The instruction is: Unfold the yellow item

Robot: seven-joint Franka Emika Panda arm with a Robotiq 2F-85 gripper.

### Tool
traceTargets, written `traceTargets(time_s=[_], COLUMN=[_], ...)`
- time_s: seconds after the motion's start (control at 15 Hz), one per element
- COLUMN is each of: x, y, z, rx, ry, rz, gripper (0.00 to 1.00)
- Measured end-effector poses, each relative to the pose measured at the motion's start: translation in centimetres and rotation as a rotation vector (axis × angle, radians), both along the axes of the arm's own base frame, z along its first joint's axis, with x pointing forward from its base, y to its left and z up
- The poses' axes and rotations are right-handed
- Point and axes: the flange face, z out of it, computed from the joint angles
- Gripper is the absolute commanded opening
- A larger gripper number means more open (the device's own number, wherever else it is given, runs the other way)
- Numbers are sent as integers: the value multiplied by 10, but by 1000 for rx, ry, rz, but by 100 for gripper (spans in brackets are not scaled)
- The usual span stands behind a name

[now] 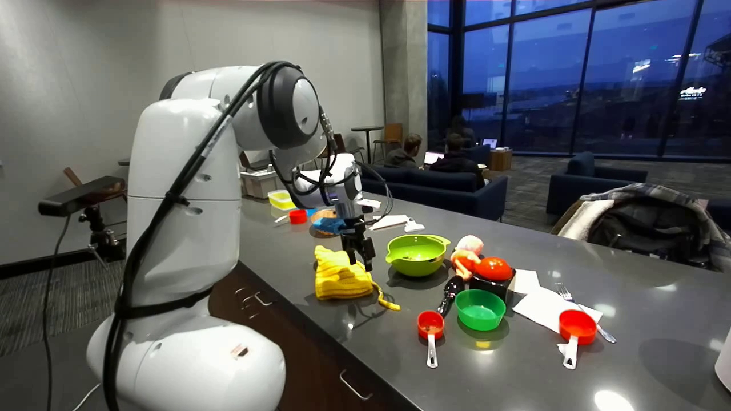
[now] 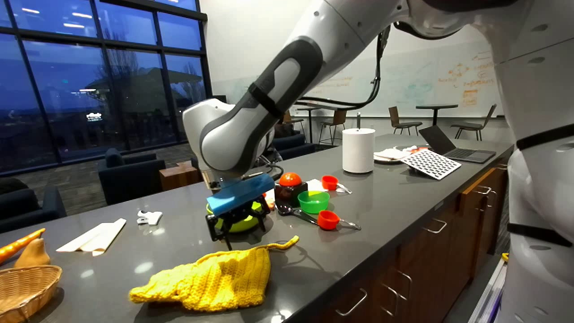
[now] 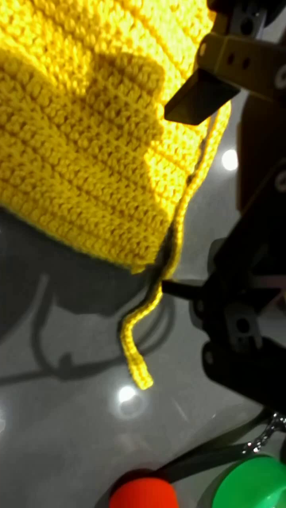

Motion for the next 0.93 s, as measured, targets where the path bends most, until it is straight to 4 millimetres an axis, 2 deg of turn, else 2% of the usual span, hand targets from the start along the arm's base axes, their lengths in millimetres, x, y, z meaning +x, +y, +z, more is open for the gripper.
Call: traceTargets(time_s=[0.27, 0.73, 0.8, 0.87, 0.93], x=[-13, -35, -37, -39, -40], y=[-18, -18, -18, -17, -17], z=[-20, -45, -47, -49, -51], rx=[24, 74, 79, 84, 87], ry=[29, 78, 81, 84, 84], rz=[-101, -161, -165, -168, -169], gripper=[100, 100, 75, 74, 68])
